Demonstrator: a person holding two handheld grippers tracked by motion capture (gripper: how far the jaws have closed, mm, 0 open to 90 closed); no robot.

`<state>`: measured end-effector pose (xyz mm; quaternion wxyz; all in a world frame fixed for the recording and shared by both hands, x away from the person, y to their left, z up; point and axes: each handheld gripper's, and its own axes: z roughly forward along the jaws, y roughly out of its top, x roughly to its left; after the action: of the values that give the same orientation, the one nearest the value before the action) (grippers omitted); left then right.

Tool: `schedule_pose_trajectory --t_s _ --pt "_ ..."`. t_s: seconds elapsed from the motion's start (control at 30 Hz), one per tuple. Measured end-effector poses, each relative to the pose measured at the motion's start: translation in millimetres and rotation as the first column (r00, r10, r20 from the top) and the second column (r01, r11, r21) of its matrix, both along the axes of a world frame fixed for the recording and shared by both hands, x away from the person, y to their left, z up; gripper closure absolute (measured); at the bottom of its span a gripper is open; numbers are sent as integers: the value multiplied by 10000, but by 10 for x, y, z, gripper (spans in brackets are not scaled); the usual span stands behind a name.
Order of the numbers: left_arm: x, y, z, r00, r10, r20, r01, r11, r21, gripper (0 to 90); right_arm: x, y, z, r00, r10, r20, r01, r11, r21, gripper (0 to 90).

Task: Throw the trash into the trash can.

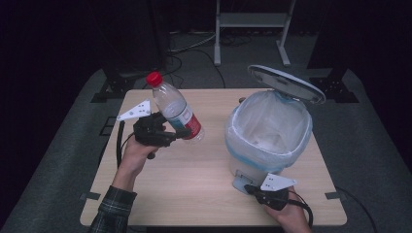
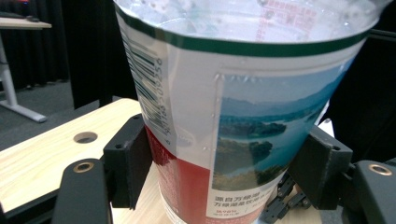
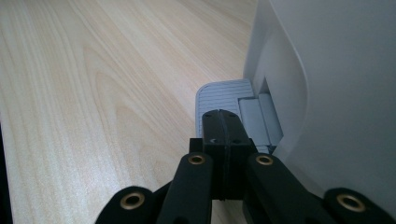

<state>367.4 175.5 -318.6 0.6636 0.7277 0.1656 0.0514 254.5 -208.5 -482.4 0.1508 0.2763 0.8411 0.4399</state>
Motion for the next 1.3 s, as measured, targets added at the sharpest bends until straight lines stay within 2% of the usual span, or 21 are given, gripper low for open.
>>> schedule_pose_trajectory --t_s 0.5,1.03,1.3 --pt "24 -225 183 9984 -528 216 534 9983 -245 280 1 -2 0 10000 -3 3 3 10000 4 897" --pt "38 -376 329 9956 -915 224 924 9948 -437 280 2 -3 -2 10000 3 22 -3 10000 12 898" --pt "49 -508 410 9927 -1167 299 1181 9917 -516 281 2 -6 -2 10000 -11 13 11 10000 20 898"
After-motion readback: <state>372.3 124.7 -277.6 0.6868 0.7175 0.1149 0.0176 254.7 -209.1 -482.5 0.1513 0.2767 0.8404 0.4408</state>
